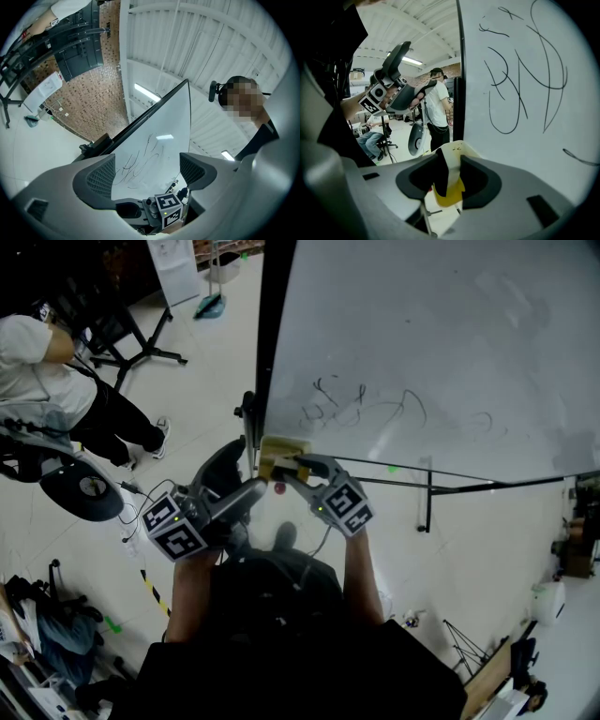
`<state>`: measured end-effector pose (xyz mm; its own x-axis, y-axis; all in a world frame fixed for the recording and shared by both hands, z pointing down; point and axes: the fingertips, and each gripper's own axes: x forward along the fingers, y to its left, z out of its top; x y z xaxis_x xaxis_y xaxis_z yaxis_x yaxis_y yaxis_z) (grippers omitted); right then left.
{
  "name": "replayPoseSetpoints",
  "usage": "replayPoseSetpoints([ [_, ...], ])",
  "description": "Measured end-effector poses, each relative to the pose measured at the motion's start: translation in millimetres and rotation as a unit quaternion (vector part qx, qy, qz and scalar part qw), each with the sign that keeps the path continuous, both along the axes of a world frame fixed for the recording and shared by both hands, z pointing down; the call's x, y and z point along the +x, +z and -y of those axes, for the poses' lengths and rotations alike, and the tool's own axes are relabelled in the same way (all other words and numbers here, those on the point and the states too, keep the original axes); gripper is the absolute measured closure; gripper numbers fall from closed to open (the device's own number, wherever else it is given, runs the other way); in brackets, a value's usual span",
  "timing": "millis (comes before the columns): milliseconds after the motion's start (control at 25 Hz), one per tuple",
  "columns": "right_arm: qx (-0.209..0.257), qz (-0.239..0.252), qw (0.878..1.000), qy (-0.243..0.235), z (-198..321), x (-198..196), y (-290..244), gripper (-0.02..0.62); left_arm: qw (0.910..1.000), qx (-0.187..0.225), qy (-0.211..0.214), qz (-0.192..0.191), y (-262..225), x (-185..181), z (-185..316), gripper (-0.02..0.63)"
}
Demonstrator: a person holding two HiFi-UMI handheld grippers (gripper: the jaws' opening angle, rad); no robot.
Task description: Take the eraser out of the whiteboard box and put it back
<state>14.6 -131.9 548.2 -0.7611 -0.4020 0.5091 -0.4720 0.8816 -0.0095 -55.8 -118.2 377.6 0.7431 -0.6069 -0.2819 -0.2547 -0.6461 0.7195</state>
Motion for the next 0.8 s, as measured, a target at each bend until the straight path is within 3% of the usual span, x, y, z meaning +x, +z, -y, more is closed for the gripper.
replayPoseSetpoints([
  [800, 0.032, -0.037, 0.999, -0.009, -1.4, -1.7, 2.5, 0.411, 1.0000, 0.000, 0.004, 0.002, -0.5, 3.6, 0.1, 0.179],
])
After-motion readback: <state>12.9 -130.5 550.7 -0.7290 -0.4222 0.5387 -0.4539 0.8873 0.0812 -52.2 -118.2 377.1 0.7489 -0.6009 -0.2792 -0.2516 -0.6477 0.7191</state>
